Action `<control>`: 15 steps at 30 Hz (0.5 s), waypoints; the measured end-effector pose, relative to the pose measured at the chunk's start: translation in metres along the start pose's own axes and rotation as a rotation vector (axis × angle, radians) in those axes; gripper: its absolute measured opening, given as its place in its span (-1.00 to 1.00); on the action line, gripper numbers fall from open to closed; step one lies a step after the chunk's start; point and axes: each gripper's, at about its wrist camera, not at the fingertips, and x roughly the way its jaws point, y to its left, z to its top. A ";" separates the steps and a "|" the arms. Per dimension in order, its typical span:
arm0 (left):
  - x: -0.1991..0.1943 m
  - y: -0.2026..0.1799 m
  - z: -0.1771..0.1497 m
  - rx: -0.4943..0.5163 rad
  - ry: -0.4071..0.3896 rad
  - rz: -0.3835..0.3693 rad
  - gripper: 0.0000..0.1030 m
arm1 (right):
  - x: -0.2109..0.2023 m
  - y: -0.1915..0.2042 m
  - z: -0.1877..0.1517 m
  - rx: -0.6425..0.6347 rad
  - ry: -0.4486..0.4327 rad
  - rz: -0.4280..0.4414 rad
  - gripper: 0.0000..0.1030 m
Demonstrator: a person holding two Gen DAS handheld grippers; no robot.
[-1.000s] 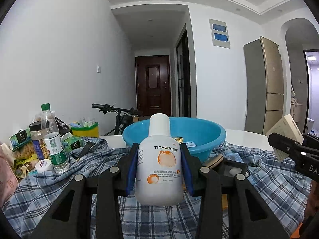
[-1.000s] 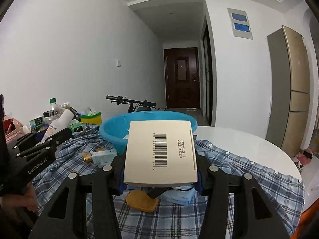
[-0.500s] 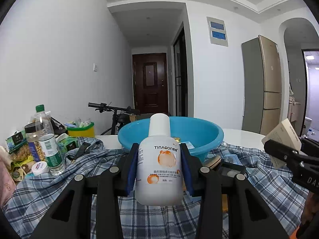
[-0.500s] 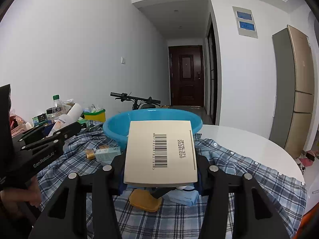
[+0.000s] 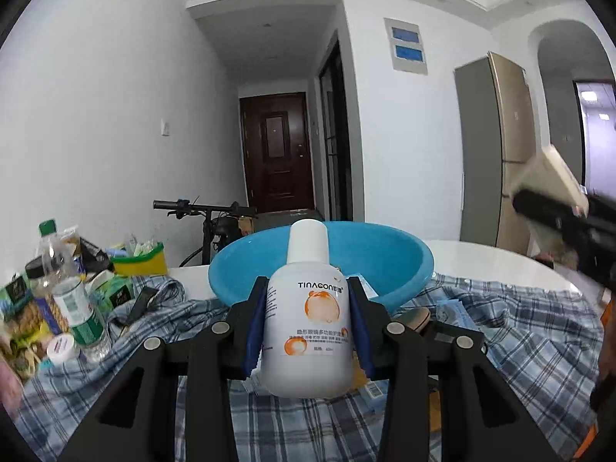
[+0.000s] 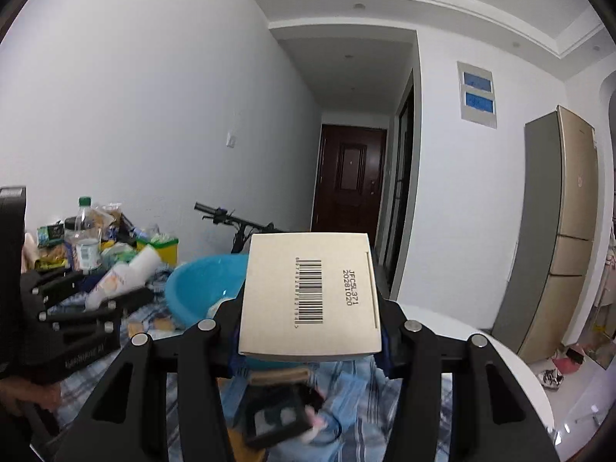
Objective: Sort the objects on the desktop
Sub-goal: 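Lift and carry the bottle and the barcode box over the basin with both grippers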
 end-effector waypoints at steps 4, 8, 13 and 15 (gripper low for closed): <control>0.012 0.003 0.009 0.007 -0.003 0.000 -0.19 | 0.021 0.002 0.012 -0.006 -0.015 -0.004 -0.03; 0.029 0.010 0.028 0.003 -0.020 0.023 -0.19 | 0.047 0.004 0.023 -0.023 -0.024 -0.010 -0.03; 0.052 0.026 0.058 -0.060 -0.029 0.009 -0.19 | 0.078 0.000 0.038 0.003 -0.022 -0.010 -0.03; 0.059 0.029 0.067 -0.060 -0.042 0.017 -0.19 | 0.087 -0.001 0.045 0.005 -0.033 -0.019 -0.03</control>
